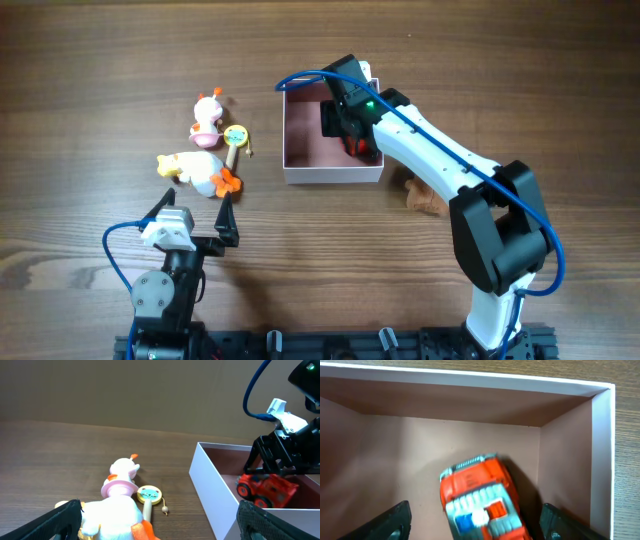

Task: Pack container
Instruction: 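Lift the fire truck with the right gripper and carry it over the box, then lower the fire truck into the box and open the right gripper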

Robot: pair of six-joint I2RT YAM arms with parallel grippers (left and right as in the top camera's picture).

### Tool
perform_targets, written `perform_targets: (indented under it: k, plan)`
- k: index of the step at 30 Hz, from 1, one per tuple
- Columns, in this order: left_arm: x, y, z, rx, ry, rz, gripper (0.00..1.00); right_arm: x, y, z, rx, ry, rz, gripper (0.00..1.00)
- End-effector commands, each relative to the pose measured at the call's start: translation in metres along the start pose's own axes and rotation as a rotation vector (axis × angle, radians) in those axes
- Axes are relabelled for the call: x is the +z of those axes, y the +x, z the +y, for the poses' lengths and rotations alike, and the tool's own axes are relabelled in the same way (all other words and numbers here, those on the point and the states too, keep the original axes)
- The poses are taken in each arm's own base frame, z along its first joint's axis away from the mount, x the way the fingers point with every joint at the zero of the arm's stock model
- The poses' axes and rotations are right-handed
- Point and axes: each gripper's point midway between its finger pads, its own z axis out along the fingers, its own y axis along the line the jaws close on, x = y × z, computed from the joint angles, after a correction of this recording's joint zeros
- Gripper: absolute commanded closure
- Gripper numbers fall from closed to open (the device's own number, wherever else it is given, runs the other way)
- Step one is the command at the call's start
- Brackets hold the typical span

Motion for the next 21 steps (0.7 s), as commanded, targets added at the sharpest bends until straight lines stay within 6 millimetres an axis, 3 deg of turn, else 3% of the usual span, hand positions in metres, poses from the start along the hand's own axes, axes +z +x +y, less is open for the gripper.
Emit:
perform_targets:
  k: [1,6,11,12,14,16,17,21]
  plan:
    - [0.0,0.003,0.0,0.018,0.006,0.005,0.0,0.003,-0.001,0.001,-0.033,0.011,-0.006,0.19]
    - [0.0,0.003,0.0,0.018,0.006,0.005,0.0,-0.008,-0.019,0.006,-0.097,-0.006,-0.052,0.19]
    - [0.0,0.003,0.0,0.018,0.006,0.005,0.0,-0.049,-0.053,0.011,-0.218,-0.032,-0.162,0.26]
    - [0.0,0.003,0.0,0.018,0.006,0.005,0.0,-0.054,-0.055,0.011,-0.267,-0.031,-0.172,0.32]
    - [0.0,0.003,0.0,0.018,0.006,0.005,0.0,-0.054,-0.052,0.01,-0.381,-0.024,-0.162,0.56]
    - [0.0,0.003,0.0,0.018,0.006,0.005,0.0,-0.052,-0.046,0.009,-0.482,-0.015,-0.138,0.87]
    - [0.0,0.003,0.0,0.018,0.006,0.005,0.0,-0.052,-0.045,0.008,-0.518,-0.012,-0.135,0.95]
    - [0.0,0.003,0.0,0.018,0.006,0.005,0.0,-0.051,-0.048,-0.002,-0.536,0.032,-0.132,0.96]
